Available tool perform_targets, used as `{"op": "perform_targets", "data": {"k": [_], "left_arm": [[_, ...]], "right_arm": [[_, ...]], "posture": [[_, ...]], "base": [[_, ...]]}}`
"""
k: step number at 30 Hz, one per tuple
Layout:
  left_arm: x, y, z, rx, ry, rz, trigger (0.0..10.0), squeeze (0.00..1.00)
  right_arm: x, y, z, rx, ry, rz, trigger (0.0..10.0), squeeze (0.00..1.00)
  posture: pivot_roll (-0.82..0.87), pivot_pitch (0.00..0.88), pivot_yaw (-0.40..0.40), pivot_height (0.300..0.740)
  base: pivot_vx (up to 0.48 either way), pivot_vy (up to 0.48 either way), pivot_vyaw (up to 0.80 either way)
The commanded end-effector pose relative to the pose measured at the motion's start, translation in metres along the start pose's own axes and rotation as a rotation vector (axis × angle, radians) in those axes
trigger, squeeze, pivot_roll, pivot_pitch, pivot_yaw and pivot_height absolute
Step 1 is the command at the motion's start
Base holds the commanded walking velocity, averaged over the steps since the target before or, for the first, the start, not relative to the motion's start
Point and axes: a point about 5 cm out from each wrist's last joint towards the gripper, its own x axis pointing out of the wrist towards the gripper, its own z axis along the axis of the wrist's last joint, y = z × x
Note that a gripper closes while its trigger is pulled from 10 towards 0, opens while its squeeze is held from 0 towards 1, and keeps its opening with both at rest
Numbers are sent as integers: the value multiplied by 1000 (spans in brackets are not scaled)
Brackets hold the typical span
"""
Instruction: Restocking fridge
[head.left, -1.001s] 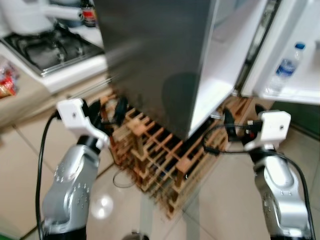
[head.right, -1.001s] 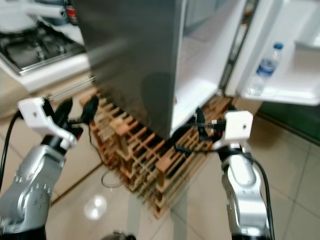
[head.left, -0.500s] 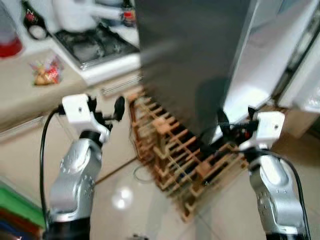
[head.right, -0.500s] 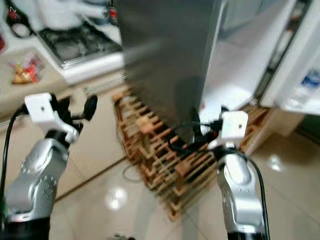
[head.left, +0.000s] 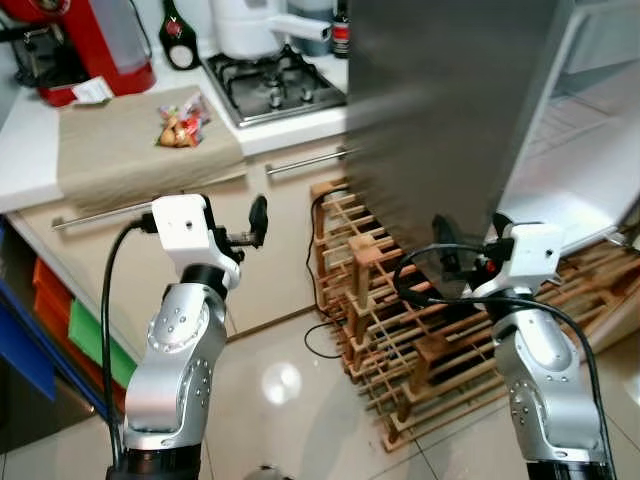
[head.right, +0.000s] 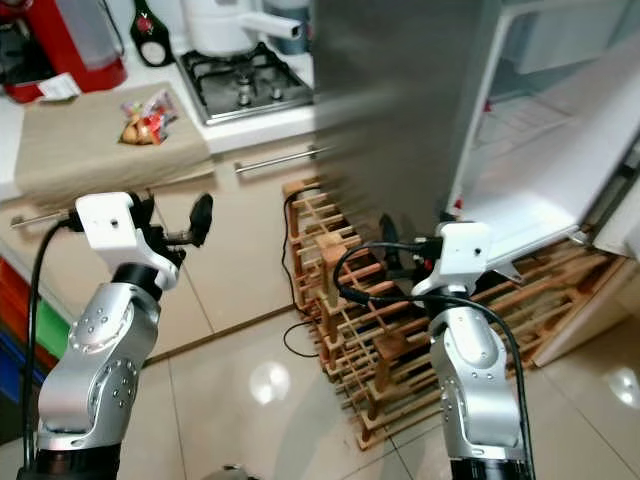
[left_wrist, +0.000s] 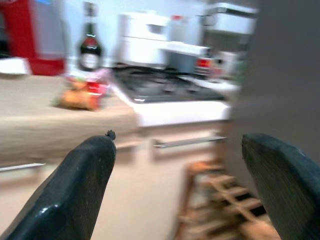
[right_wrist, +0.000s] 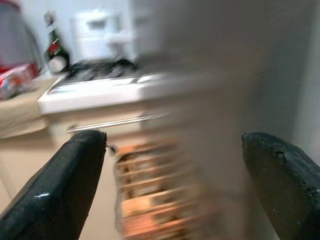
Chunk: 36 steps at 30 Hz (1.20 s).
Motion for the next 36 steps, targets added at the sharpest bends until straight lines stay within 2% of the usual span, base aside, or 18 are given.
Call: {"op": "perform_targets", "data": {"k": [1,2,3,6,9,12,14,20,24,31,33,36], "left_arm": [[0,3,-6,12,28,26,10000,0],[7,-2,3,-2,-18,3,10000,0],[7,-2,3,-2,-18,3,10000,0],[11,-7,-2,-27,1,28,10000,0],[7,-13,-14,27,52,-4,10000,0],[3,-6,-24,69,105,6,10000,0],[2,-2,-25,71,112,18,10000,0],[6,-6,-20,64,78,8,10000,0],[9,-12,-14,45,41,-58,10000,0],[10,-10,-15,31,45,-43,10000,0],[11,-11,-15,42,41,-43,10000,0],[14,-11,-13,52,32,-52,10000,0]], "right_arm": [[2,9,-1,17,9,49,10000,0],[2,13,-3,-3,8,95,10000,0],[2,13,-3,-3,8,95,10000,0],[8,6,-4,25,-8,24,10000,0],[12,9,3,50,-37,17,10000,0],[11,12,1,42,-30,43,10000,0],[8,8,-2,38,-22,42,10000,0],[9,8,-4,39,-18,39,10000,0],[15,11,1,11,-38,54,10000,0],[18,6,4,-2,-57,22,10000,0],[18,8,5,-6,-69,36,10000,0],[20,7,4,-2,-64,-6,10000,0]], "posture": [[-98,0,26,740],[-108,0,43,740],[-108,0,43,740],[-112,0,47,740],[-117,0,59,740],[-107,0,60,740],[-94,0,58,740],[-94,0,53,740],[-97,0,57,740],[-98,0,60,740],[-99,0,65,740],[-100,0,69,740]], "base": [[0,0,594],[0,0,594],[0,0,594],[0,0,594],[0,0,579],[0,0,560],[0,0,550],[0,0,525],[0,0,247],[424,0,0],[480,0,669],[480,0,402]]}}
